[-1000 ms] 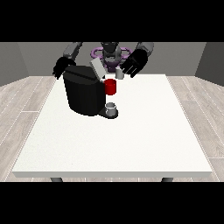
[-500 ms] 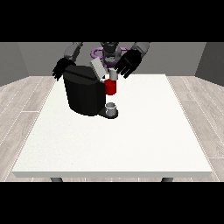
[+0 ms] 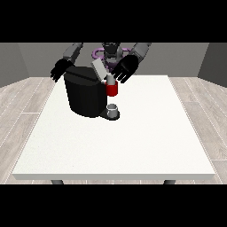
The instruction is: Insert the coffee pod into the coffee machine and close the lid
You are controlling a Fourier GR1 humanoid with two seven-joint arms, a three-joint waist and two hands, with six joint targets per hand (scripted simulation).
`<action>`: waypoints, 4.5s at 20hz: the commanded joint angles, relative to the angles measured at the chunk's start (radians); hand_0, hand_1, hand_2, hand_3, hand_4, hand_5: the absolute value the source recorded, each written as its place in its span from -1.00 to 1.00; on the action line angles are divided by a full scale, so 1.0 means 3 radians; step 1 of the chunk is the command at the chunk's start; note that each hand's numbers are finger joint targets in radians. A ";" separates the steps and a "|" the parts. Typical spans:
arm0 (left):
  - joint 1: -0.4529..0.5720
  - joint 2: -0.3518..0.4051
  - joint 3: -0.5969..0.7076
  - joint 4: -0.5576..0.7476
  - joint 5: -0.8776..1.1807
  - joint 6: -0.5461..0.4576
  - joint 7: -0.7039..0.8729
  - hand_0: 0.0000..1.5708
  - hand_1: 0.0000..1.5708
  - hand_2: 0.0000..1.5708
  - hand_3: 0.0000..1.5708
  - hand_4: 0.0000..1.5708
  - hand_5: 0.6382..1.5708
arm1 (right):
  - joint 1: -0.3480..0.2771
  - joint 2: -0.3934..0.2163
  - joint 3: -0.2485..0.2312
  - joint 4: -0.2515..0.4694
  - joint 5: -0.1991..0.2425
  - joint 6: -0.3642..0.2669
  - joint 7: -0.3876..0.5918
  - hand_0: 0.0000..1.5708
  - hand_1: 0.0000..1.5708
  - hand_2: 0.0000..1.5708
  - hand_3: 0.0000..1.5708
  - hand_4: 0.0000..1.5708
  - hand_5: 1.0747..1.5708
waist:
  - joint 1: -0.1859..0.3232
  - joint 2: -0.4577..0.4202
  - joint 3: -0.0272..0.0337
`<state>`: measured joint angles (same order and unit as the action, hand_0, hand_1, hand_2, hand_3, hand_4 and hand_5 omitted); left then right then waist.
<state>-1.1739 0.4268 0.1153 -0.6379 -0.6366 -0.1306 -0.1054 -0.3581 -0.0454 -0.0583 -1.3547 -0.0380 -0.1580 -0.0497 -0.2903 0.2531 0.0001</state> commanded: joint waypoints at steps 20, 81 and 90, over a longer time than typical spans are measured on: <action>-0.0049 0.0028 0.0011 0.0136 -0.0103 -0.0087 -0.0034 0.55 0.55 0.61 0.49 -0.39 1.00 | 0.0024 -0.0001 -0.0010 -0.0031 -0.0003 -0.0023 -0.0086 -1.00 -1.00 -1.00 -1.00 -0.47 1.00 | -0.0020 0.0105 0.0000; 0.1579 -0.0985 0.0815 -0.0023 0.1009 -0.0419 -0.0568 -1.00 -1.00 -1.00 -1.00 -0.76 1.00 | 0.0688 -0.0382 -0.0039 -0.0335 -0.0171 0.0403 0.0220 -1.00 -1.00 -1.00 -1.00 -0.84 1.00 | 0.0976 -0.1612 -0.0003; 0.1933 -0.1251 0.0807 -0.0360 0.1323 -0.0515 -0.0439 -1.00 -1.00 -1.00 -1.00 -1.00 1.00 | 0.0473 -0.0447 0.0096 -0.0446 -0.0141 0.0579 0.0423 -1.00 -1.00 -1.00 -1.00 -1.00 1.00 | 0.1242 -0.1622 0.0000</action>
<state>-0.6426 0.0824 0.3583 -0.7058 -0.2784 -0.2716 -0.2475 -0.1998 -0.1673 -0.0512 -1.4715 -0.0852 -0.0152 0.0538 0.0584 -0.2284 -0.0003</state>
